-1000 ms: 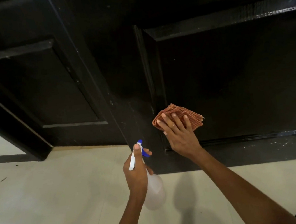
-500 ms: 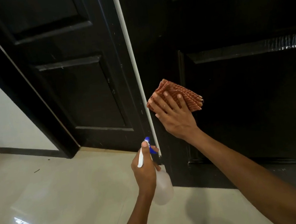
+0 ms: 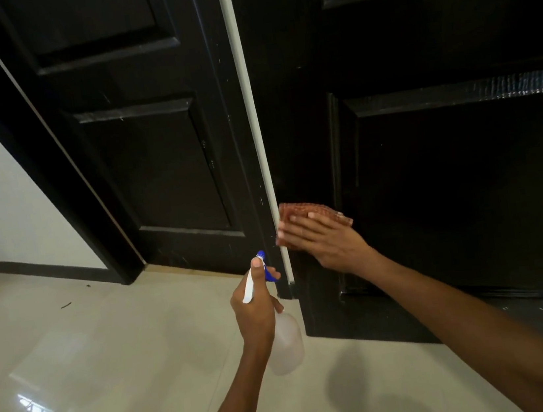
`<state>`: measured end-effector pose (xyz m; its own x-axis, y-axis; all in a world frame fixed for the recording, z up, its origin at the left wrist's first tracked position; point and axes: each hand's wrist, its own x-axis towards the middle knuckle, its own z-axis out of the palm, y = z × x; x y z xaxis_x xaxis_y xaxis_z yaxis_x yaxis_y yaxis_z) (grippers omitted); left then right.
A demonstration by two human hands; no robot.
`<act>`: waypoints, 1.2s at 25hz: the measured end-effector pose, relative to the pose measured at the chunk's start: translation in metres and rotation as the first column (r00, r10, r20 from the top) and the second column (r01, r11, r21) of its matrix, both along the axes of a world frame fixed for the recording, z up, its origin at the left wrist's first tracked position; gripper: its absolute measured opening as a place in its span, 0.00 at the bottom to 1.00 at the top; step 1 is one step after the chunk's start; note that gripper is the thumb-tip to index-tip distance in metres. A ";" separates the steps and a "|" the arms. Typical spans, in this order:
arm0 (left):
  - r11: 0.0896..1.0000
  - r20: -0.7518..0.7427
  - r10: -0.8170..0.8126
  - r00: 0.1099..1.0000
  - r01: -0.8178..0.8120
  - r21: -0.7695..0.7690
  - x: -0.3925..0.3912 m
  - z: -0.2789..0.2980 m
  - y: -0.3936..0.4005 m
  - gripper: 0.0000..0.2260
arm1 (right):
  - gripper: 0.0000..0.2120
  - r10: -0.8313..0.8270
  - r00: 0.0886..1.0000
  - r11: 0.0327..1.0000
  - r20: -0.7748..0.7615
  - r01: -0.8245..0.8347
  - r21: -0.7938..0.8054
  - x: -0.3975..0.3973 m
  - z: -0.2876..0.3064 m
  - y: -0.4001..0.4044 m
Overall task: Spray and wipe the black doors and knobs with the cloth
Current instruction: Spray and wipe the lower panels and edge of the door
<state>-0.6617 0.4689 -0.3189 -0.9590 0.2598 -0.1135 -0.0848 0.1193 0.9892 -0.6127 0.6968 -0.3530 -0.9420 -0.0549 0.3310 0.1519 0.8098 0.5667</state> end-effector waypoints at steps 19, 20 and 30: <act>0.978 0.016 -0.015 1.000 0.018 -0.207 -0.012 -0.123 0.018 0.28 | 0.42 -0.032 0.969 0.974 0.246 0.085 -0.208 0.009 -0.182 -0.003; 0.980 0.016 -0.015 1.000 0.018 -0.201 -0.012 -0.131 0.020 0.28 | 0.42 -0.041 0.966 0.971 0.254 0.098 -0.216 0.008 -0.195 -0.005; 0.975 0.027 -0.017 0.999 0.023 -0.220 -0.028 -0.202 0.021 0.22 | 0.39 0.053 0.880 0.957 0.472 0.091 -0.276 -0.001 -0.307 -0.015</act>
